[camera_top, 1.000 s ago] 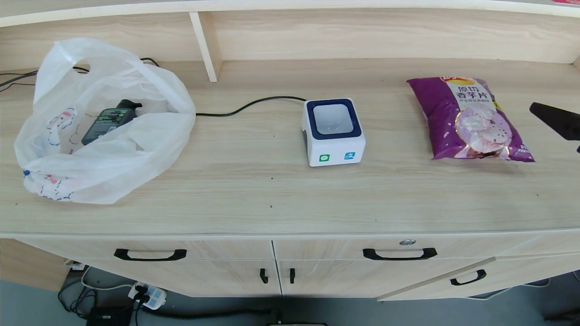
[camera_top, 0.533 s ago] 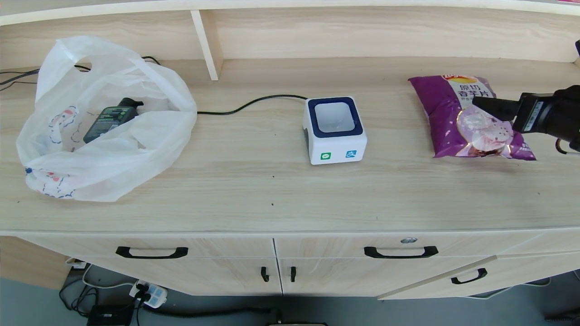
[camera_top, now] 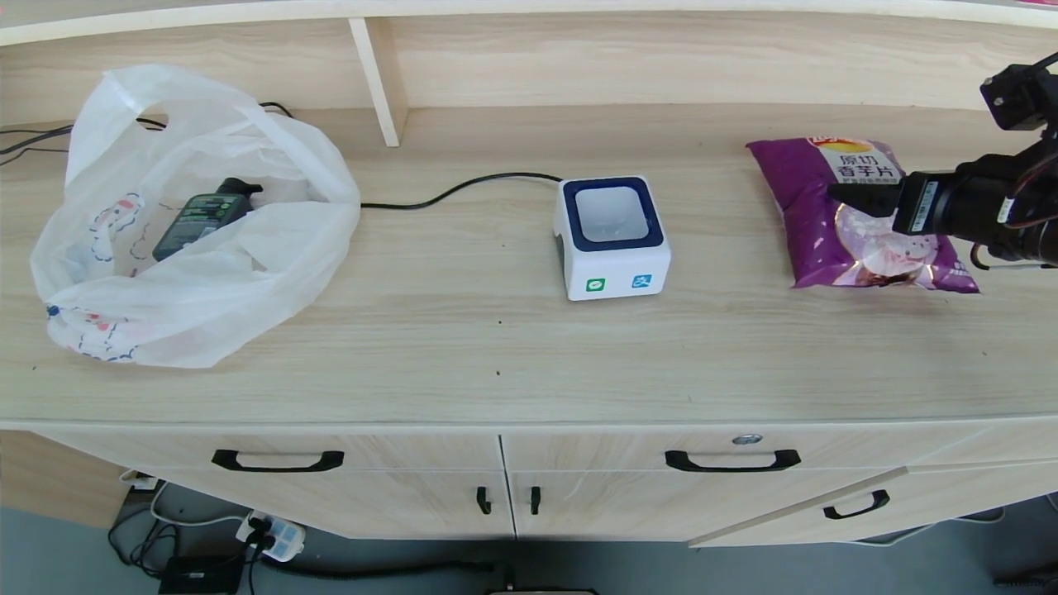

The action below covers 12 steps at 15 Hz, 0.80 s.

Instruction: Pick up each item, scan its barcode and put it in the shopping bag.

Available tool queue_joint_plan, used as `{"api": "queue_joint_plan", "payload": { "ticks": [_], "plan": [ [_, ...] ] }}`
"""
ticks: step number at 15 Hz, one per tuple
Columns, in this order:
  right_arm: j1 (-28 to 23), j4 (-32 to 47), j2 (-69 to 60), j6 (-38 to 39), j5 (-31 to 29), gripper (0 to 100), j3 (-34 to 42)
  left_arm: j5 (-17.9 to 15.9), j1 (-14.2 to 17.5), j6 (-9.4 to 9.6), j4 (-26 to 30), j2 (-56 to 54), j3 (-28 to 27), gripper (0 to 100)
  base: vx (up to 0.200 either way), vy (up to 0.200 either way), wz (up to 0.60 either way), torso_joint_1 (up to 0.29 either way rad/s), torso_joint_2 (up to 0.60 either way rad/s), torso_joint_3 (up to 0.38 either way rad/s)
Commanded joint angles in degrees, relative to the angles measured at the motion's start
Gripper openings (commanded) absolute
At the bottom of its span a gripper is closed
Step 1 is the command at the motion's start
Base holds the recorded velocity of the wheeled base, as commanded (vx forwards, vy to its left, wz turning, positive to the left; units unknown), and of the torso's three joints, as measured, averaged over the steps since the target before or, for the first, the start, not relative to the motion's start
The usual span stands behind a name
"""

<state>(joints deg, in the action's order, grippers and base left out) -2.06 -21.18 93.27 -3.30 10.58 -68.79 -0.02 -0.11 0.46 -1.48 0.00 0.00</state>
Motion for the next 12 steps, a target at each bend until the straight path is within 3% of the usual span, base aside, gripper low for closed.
{"api": "queue_joint_plan", "payload": {
  "ticks": [1,12],
  "plan": [
    [0.04,0.34,1.04,-0.04,0.05,100,-0.55,0.02,0.02,-0.11,-0.02,0.09,0.00,100,0.000,0.000,0.00,0.000,0.00,0.000],
    [0.39,0.26,9.03,0.05,1.02,100,-7.15,0.02,0.02,-0.11,-0.11,0.09,0.00,100,0.000,0.000,0.00,0.000,0.00,0.000]
  ]
}}
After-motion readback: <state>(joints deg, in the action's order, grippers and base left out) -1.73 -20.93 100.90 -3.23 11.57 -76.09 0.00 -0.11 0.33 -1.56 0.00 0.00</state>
